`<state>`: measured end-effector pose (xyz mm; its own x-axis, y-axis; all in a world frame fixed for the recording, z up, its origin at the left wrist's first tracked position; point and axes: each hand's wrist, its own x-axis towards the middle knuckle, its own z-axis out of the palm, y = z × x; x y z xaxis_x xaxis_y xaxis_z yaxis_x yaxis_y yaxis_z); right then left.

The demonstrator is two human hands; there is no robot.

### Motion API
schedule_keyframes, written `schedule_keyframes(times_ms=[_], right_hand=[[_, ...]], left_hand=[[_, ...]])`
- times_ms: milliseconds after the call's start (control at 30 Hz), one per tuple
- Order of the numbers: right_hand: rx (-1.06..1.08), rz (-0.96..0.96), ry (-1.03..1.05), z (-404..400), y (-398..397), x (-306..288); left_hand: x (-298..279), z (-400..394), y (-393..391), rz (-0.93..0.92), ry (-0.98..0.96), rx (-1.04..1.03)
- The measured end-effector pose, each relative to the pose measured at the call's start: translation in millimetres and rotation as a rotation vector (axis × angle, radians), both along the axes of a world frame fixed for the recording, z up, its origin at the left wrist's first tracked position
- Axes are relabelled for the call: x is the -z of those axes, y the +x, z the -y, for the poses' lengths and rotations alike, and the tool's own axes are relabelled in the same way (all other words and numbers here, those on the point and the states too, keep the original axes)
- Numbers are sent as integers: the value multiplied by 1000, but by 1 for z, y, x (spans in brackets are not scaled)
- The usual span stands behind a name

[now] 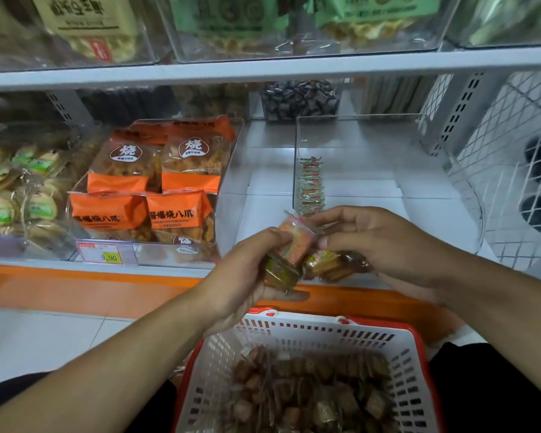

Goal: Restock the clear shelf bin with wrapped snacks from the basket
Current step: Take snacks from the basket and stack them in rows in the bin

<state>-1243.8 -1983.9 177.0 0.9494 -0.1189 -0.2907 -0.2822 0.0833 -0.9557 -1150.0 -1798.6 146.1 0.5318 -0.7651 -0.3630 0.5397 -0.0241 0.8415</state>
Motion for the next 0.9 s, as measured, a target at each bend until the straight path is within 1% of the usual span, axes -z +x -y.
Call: schedule_keyframes(times_ms=[100, 167, 233, 267, 367, 467, 600, 733, 833, 900], right_hand=[[199, 79, -159, 7, 3, -1], [295, 226, -162, 5, 2, -4], [275, 383, -152, -3, 1, -4], [244, 432, -182, -9, -1, -2], [175, 500, -332, -23, -3, 7], [159, 487, -383, -23, 0, 10], [271, 346, -419, -15, 4, 7], [270, 328, -330, -12, 4, 5], [276, 342, -321, -11, 4, 5], [305, 328, -251, -9, 4, 5]], left_hand=[[-1, 1, -2, -6, 23, -156], [0, 1, -6, -17, 75, -191], [-1, 2, -11, -42, 80, -166], [-2, 3, -14, -55, 58, -147], [-3, 5, -18, -57, -29, -112], [-4, 6, -18, -30, -72, -157], [-5, 7, -15, 88, -26, -225], [-5, 7, -18, 150, 8, -228], [-7, 8, -18, 151, -16, -239], [-9, 8, -17, 147, -42, -253]])
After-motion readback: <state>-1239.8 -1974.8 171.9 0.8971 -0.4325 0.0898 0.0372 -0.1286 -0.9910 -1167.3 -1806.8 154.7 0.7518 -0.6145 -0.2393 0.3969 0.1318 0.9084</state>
